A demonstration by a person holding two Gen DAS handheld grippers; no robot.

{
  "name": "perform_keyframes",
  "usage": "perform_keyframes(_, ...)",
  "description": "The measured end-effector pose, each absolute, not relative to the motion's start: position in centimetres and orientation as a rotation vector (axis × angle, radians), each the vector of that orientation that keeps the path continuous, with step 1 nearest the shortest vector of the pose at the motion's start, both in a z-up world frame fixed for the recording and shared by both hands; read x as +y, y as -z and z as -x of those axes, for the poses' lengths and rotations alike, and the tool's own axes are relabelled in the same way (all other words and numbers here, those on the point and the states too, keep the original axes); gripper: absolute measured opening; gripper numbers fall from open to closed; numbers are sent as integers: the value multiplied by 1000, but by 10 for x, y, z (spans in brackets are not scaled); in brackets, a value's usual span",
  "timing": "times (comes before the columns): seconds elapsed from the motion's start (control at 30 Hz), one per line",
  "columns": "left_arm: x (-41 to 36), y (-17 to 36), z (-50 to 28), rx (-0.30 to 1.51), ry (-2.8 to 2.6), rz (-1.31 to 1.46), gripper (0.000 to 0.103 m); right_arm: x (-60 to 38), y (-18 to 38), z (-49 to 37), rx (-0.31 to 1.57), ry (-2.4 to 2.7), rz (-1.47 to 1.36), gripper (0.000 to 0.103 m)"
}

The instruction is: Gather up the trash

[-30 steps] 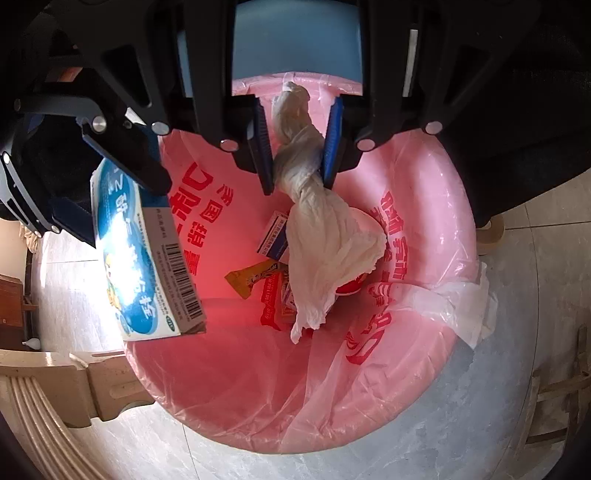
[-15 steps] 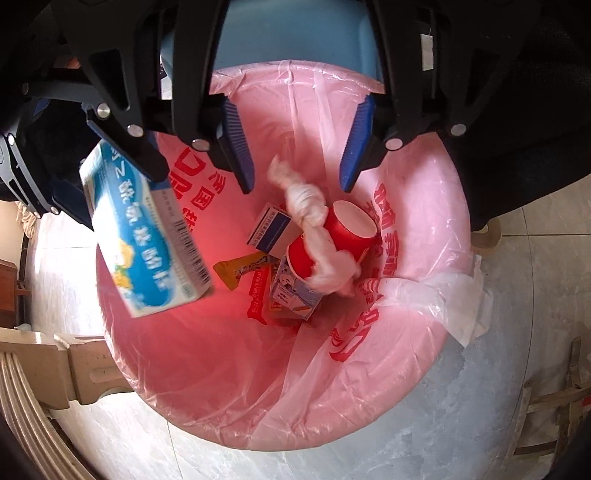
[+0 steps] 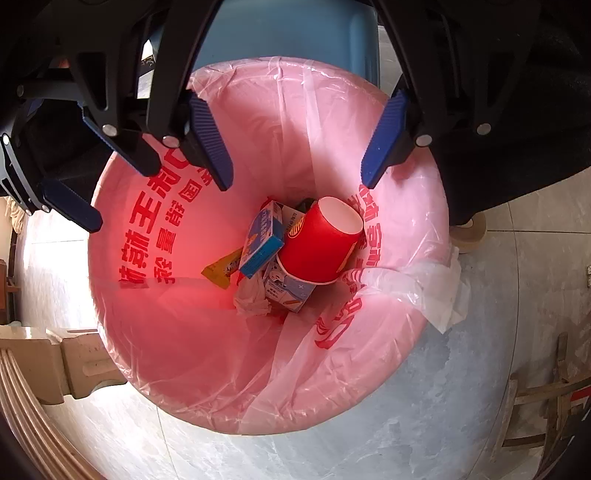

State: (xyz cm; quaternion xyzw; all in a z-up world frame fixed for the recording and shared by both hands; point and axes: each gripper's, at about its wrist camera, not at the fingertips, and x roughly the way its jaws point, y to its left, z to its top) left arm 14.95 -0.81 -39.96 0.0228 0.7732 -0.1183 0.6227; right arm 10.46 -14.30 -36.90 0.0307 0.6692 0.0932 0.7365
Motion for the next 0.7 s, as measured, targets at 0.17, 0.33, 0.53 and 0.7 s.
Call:
perform_keyframes(0.17, -7, 400, -150, 1767, 266, -66, 73, -145, 368, -105, 1473, -197, -67, 71)
perform_keyframes(0.33, -8, 395, -151, 1750, 273, -50, 77, -150, 361, -102, 1451, -169, -65, 75)
perform_keyframes(0.53, -9, 380, -147, 1708, 262, -68, 79, -159, 352, -97, 1439, -132, -73, 75)
perform_keyframes(0.7, -11, 363, -141, 1648, 245, -99, 79, -171, 332, -92, 1393, -90, -101, 75)
